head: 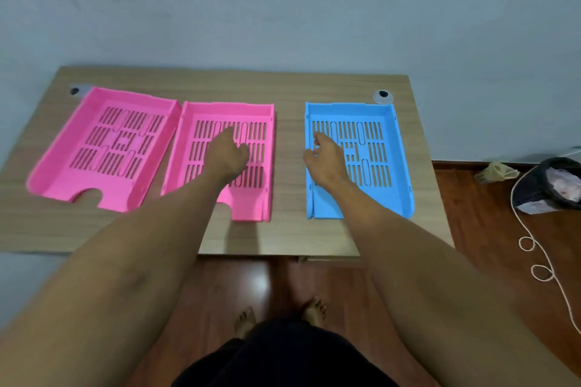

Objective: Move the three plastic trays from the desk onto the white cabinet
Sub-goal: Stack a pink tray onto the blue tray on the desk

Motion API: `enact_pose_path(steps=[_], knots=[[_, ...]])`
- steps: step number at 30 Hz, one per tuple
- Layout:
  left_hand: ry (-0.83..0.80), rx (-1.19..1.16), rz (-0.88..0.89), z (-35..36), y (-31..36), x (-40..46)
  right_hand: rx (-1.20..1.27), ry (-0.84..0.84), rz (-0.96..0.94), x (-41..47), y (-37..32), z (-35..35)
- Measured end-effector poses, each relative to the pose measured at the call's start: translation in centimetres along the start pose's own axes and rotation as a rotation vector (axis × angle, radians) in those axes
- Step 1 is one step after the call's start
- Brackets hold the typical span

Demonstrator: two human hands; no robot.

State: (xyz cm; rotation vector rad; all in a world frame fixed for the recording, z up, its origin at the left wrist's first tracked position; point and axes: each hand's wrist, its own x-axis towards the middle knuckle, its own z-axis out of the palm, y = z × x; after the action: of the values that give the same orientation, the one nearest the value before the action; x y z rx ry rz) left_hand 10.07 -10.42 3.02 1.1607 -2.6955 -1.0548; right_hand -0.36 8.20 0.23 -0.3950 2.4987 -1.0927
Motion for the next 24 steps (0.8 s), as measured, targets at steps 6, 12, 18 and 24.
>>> enact_pose_path(steps=[6,12,18,24], knots=[[0.004,-0.007,-0.053,-3.0,-11.0,2.6,0.026,-0.094,0.06,-3.5,-3.7,6.6],[0.011,-0.072,-0.079,-5.4,-16.2,0.8,0.046,-0.095,0.144,-5.4,-4.0,11.8],[-0.078,-0.033,-0.193,-5.2,-19.4,0.7,0.013,-0.046,0.233,-5.5,-2.4,14.7],[-0.101,-0.025,-0.211,-5.7,-19.4,0.9,0.077,-0.008,0.265,-6.2,-3.5,14.1]])
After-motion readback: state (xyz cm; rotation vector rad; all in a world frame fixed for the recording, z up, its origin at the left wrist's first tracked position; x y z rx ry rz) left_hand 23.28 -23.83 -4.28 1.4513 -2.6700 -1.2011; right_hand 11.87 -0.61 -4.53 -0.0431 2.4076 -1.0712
